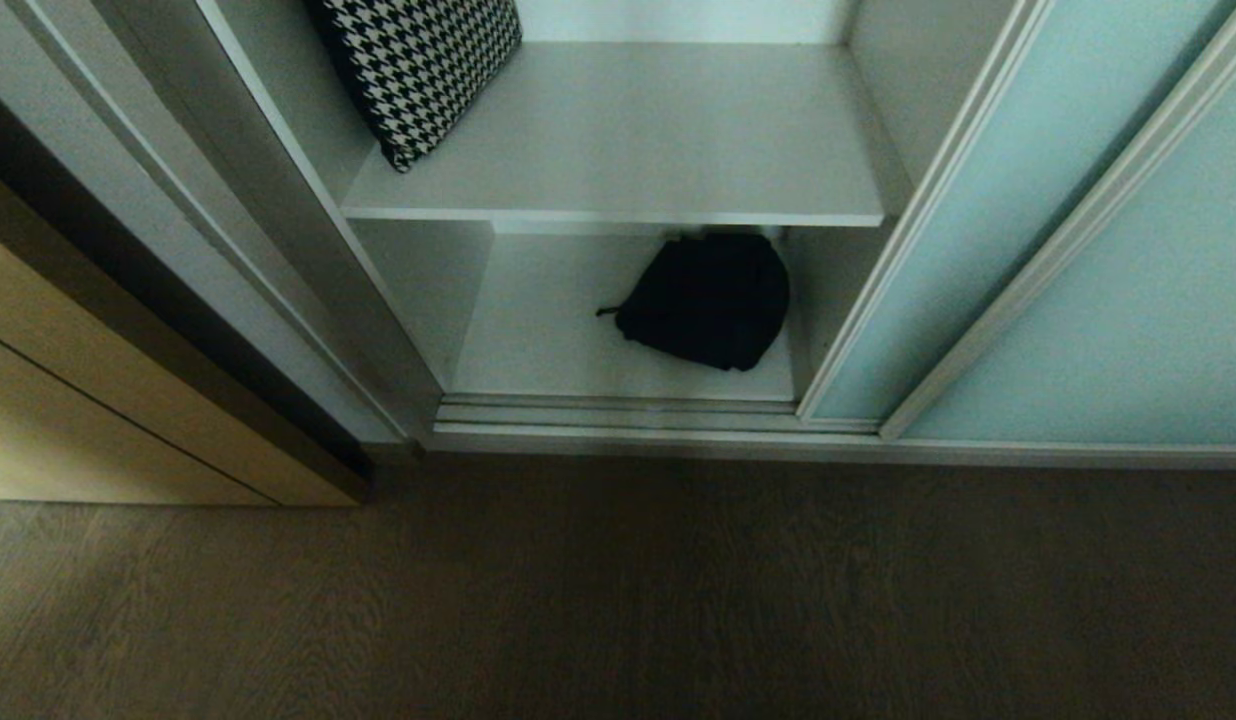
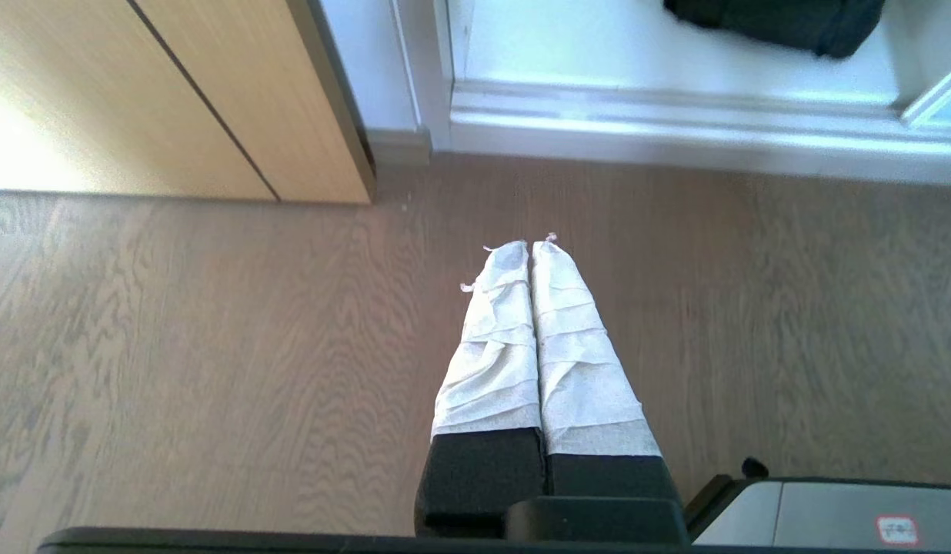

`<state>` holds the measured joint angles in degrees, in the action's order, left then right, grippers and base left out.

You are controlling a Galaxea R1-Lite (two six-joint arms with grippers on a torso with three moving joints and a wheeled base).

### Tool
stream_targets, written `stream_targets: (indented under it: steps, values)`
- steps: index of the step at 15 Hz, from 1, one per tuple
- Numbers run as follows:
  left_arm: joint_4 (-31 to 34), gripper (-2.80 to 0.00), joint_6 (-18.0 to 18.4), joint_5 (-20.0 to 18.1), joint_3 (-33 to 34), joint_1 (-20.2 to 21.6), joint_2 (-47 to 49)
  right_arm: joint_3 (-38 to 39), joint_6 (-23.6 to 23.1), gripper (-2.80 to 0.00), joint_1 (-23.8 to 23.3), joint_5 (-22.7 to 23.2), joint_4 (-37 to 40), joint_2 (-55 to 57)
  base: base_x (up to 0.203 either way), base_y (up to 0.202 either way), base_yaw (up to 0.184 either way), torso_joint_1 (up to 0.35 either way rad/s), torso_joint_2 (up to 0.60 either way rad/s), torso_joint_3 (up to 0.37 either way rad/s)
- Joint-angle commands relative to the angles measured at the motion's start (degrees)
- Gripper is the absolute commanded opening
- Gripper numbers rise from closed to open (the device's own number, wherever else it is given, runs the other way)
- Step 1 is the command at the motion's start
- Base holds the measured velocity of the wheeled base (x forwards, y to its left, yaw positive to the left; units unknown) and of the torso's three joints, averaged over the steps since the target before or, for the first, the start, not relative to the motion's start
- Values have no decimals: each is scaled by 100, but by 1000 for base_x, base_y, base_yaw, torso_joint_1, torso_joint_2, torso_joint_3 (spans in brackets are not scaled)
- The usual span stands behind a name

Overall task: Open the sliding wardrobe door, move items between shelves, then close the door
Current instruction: Close the door

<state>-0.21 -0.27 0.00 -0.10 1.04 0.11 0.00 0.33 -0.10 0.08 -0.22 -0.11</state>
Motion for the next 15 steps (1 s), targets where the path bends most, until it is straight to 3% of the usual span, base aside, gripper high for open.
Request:
stream_targets:
  steps: [1, 7, 15]
  values:
    - [-1, -280, 0, 0, 1, 2, 7, 0, 2, -280, 2, 1, -4, 2, 0, 0, 0, 0, 0, 205]
    - [-5, -280, 0, 0, 1, 2, 7, 0, 2, -280, 5, 1, -4, 7, 0, 0, 0, 1, 2, 171]
    - [-5, -280, 0, 0, 1, 2, 7, -5, -98, -280, 10, -43, -21, 2, 0, 0, 0, 1, 0, 11]
